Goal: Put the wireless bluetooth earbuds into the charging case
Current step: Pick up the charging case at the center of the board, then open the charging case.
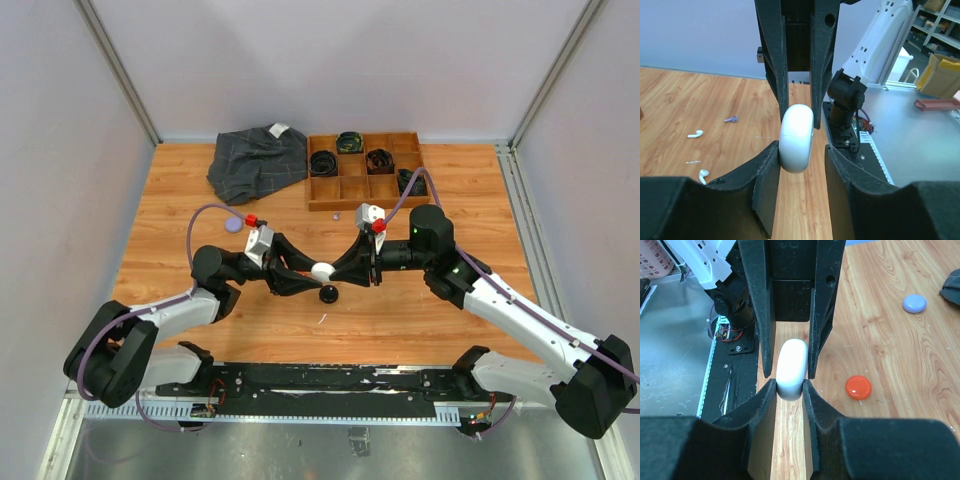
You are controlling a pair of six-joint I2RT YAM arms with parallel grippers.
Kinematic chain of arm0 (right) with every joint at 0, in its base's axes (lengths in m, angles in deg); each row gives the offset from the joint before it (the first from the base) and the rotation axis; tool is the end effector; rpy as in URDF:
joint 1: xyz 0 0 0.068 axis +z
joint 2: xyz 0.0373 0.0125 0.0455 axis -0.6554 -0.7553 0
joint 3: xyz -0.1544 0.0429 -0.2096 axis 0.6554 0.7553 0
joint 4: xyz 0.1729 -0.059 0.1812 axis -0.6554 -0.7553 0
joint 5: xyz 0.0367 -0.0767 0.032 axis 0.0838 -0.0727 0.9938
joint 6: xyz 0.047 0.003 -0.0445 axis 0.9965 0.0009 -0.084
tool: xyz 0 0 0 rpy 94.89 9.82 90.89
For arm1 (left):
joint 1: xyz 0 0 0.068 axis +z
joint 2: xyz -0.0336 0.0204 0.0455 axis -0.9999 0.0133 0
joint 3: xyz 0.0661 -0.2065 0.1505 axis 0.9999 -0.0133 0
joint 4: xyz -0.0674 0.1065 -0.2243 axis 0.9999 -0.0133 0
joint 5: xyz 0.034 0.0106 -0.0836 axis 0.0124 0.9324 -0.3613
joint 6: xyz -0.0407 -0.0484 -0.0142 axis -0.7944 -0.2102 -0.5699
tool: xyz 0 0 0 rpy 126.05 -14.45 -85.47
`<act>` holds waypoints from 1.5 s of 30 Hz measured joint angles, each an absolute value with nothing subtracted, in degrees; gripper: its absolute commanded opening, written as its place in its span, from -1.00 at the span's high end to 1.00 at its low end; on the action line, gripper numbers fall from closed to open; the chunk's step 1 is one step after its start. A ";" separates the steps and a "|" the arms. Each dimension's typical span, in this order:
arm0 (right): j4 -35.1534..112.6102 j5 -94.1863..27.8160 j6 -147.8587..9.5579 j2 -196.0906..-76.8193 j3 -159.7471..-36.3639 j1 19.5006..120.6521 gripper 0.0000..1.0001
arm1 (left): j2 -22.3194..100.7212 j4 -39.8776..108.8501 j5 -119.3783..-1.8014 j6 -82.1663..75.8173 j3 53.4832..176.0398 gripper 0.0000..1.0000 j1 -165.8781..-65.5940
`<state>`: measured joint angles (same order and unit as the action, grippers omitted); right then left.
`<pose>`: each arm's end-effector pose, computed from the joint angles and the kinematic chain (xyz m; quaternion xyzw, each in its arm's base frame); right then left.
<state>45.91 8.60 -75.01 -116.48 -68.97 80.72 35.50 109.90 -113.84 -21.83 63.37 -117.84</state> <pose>0.1681 0.1899 0.3192 -0.4865 0.5554 0.5032 0.4491 0.1770 -0.1472 0.2504 0.4286 0.4578 -0.5932 0.5048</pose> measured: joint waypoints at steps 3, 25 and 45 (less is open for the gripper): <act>45.89 8.65 -75.04 -116.52 -68.97 80.72 0.96 | 33.40 105.18 -112.66 -18.36 63.37 0.31 -118.51; 46.53 0.80 -77.94 -115.89 -68.97 82.53 -0.17 | 25.88 94.10 -102.30 -10.69 61.42 0.99 -119.48; 48.25 -6.22 -79.21 -118.22 -68.97 84.35 -0.25 | 22.05 88.74 -97.41 -5.14 60.48 0.99 -120.90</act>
